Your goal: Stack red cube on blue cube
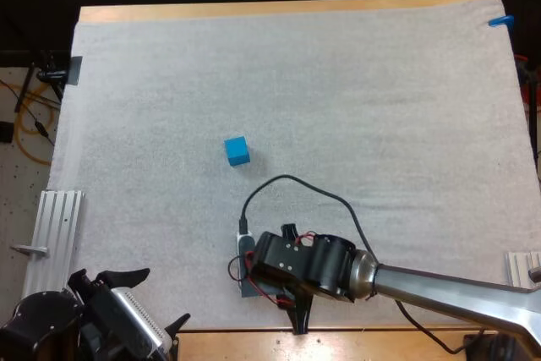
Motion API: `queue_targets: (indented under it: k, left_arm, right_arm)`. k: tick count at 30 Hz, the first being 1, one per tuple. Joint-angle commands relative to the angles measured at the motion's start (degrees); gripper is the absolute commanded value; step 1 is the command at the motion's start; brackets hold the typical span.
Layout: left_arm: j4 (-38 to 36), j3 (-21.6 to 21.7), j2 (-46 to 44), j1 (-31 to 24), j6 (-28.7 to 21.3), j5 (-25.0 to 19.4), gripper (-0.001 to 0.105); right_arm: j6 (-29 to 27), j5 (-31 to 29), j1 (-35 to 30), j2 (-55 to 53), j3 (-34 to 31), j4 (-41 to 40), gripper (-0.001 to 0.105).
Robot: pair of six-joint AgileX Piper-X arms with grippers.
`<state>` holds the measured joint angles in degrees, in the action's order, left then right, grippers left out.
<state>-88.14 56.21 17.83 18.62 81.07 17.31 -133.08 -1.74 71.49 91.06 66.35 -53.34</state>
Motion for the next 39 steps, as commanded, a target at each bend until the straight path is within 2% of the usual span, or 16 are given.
queue_targets:
  k: [1, 6, 11, 14, 16, 19, 29, 39]
  left_arm:
    - [-0.35, 0.35, 0.11, 0.2, -0.12, 0.47, 0.074]
    - [-0.23, 0.35, 0.11, 0.03, 0.51, 0.47, 0.074]
    - [2.47, 0.35, 0.11, 0.04, 4.83, 0.0, 0.074]
    - [4.83, 0.35, 0.11, 0.04, 5.79, -2.55, 0.074]
    - [7.23, 0.15, 0.11, 0.04, 6.56, -6.41, 0.074]
    - [9.62, -0.06, 0.57, 0.04, 7.05, -9.37, 0.074]
    - [14.4, -0.04, 9.86, 0.04, 9.09, -9.47, 0.074]
    - [18.3, -0.04, 11.34, 0.04, 9.09, -11.11, 0.074]
  right_arm:
    - [1.21, -0.46, -0.68, -0.74, 1.44, -1.95, 0.023]
    - [6.22, -0.61, -4.23, -0.74, 5.98, -2.23, 0.023]
    - [8.63, -0.61, -8.8, -0.28, 10.6, -1.78, 0.023]
    - [8.6, -0.61, -10.76, 1.1, 13.72, -1.28, 0.023]
    - [8.6, -0.61, -11.94, 3.06, 16.77, -0.79, 0.023]
    - [8.6, -0.92, -12.55, 6.36, 20.8, -0.81, 0.023]
    - [8.82, -2.19, -16.25, 17.74, 34.57, -0.93, 0.023]
    - [14.56, 1.28, -20.47, 26.41, 42.42, 0.0, 0.023]
